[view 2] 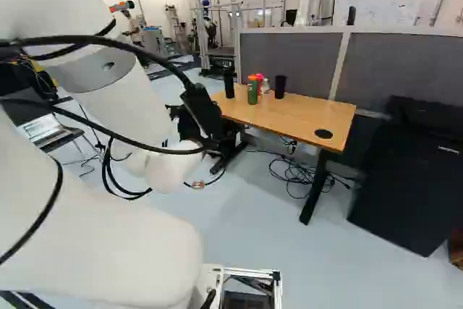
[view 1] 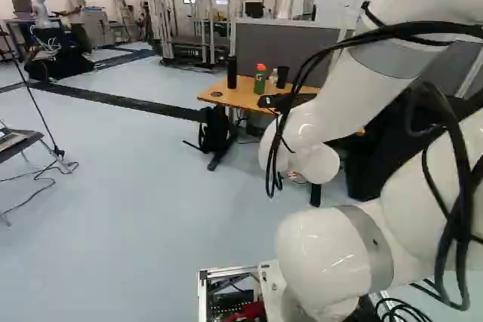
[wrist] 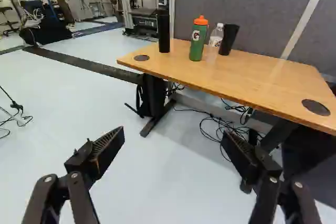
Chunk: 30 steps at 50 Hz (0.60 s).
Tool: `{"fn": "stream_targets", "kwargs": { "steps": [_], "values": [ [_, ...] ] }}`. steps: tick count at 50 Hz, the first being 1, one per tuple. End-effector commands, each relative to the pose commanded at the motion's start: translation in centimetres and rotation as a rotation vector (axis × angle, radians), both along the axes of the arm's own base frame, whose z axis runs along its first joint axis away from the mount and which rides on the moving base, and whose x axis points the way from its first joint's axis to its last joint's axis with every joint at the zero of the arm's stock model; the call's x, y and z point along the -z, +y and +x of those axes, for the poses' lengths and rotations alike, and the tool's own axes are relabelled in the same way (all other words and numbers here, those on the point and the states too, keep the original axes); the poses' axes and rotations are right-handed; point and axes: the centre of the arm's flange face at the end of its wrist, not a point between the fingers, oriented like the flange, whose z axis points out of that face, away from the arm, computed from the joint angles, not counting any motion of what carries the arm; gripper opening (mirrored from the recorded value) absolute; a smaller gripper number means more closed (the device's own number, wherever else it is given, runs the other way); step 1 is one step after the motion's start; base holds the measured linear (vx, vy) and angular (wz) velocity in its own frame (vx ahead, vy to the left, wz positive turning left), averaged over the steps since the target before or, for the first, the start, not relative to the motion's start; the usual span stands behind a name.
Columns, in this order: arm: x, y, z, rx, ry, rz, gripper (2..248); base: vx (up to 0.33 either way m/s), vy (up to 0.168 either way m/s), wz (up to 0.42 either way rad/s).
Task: Pick up the green bottle from the table
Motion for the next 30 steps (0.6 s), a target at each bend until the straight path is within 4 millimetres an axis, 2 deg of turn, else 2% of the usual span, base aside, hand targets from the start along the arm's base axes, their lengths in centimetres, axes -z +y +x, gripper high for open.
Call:
{"fn": "stream_targets", "kwargs": {
  "steps": [30],
  "values": [
    [0.00, 0.00, 0.00, 0.000, 0.000, 0.000, 247, 0.000, 0.000, 0.000]
  ]
}}
